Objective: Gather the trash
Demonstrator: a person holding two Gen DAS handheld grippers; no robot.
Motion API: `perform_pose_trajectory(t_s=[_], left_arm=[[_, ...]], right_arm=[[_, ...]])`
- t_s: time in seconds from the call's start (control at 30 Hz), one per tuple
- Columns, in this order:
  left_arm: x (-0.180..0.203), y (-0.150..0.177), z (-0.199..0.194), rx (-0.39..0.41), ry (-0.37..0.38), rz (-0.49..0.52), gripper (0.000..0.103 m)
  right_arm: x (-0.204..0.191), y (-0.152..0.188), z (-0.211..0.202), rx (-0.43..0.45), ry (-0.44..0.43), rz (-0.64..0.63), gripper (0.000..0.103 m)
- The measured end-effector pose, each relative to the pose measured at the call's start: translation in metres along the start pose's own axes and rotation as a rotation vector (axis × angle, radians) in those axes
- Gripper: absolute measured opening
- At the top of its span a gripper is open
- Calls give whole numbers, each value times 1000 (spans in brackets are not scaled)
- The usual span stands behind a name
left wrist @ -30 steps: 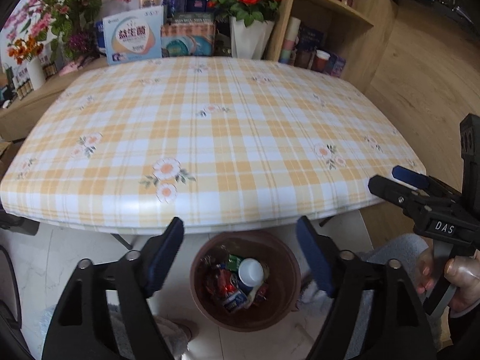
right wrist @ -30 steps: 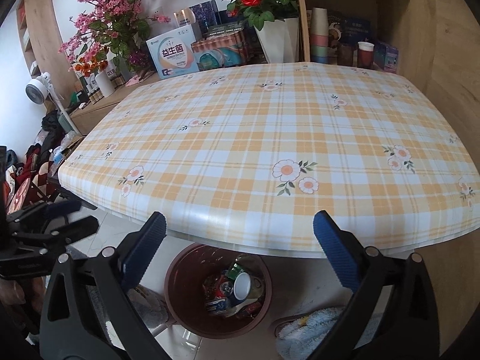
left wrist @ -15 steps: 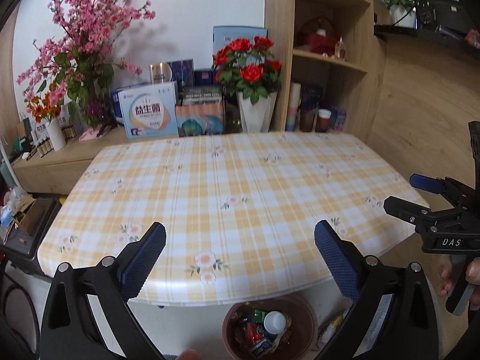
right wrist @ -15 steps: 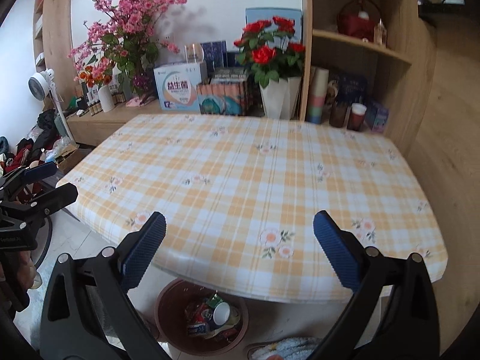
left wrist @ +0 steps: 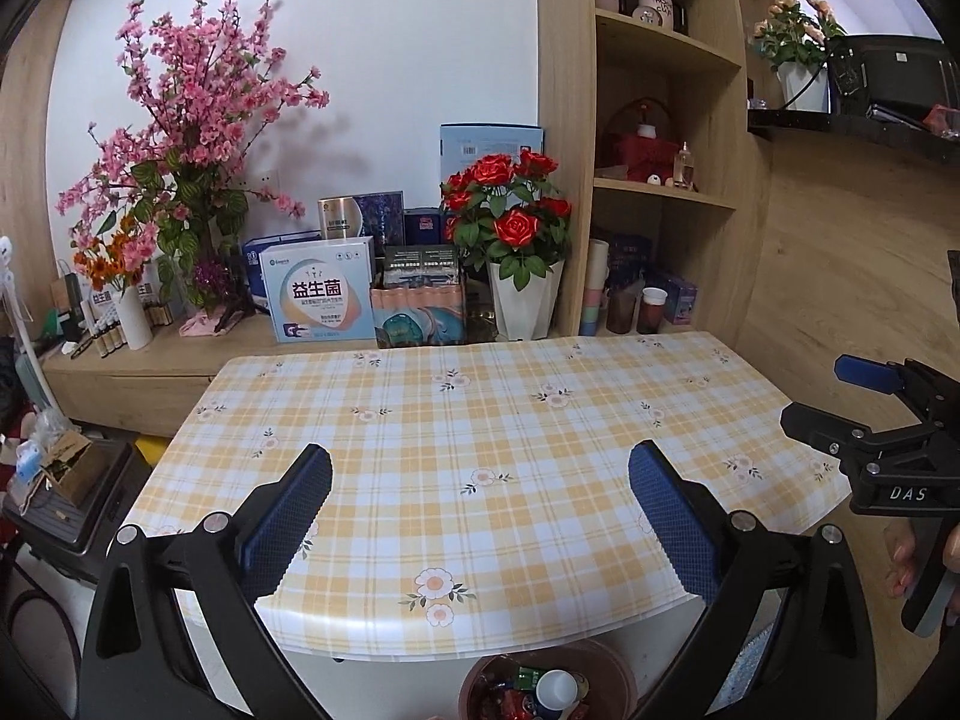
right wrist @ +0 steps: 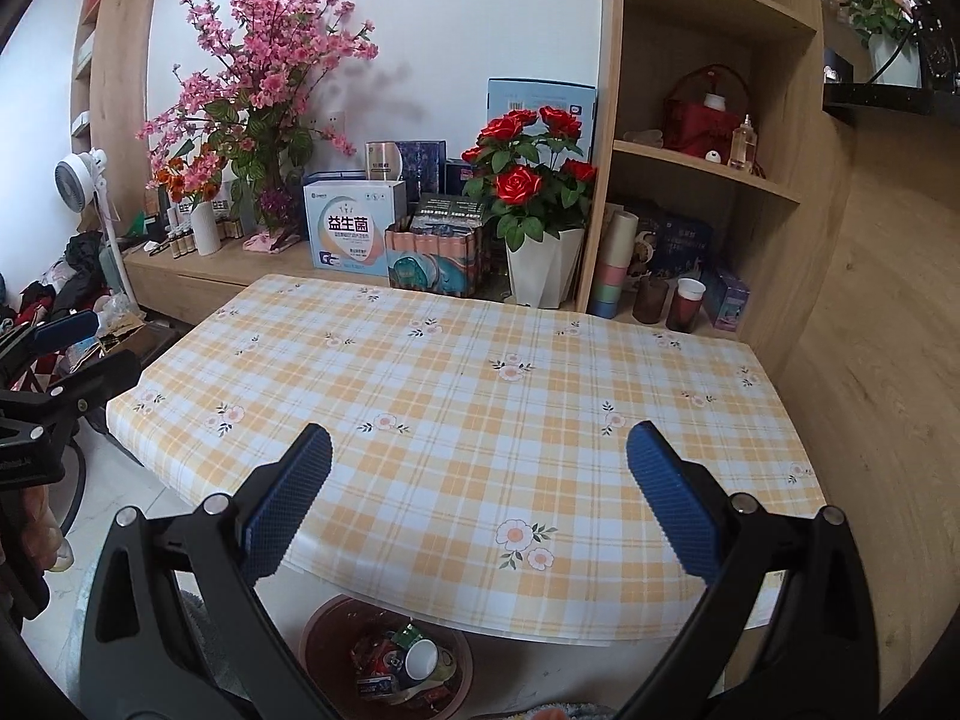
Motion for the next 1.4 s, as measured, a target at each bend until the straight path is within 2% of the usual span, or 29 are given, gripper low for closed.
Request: perform_pose_trajectory(t_s=[1.4], left_arm=[[-2,3,-2,-3,-29,23,97]], right_arm=[[7,-1,-2,-3,10,5,97]])
Point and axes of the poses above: each gripper's, at about its wrist camera, not at the fingertips, and z roughly the way its jaws point, x to its right, y to its underside, the point moved 1 cm from there along z, roughly the way its jaws point, and after that the axes turned 14 degrees about -y, right-handed, at the moved point
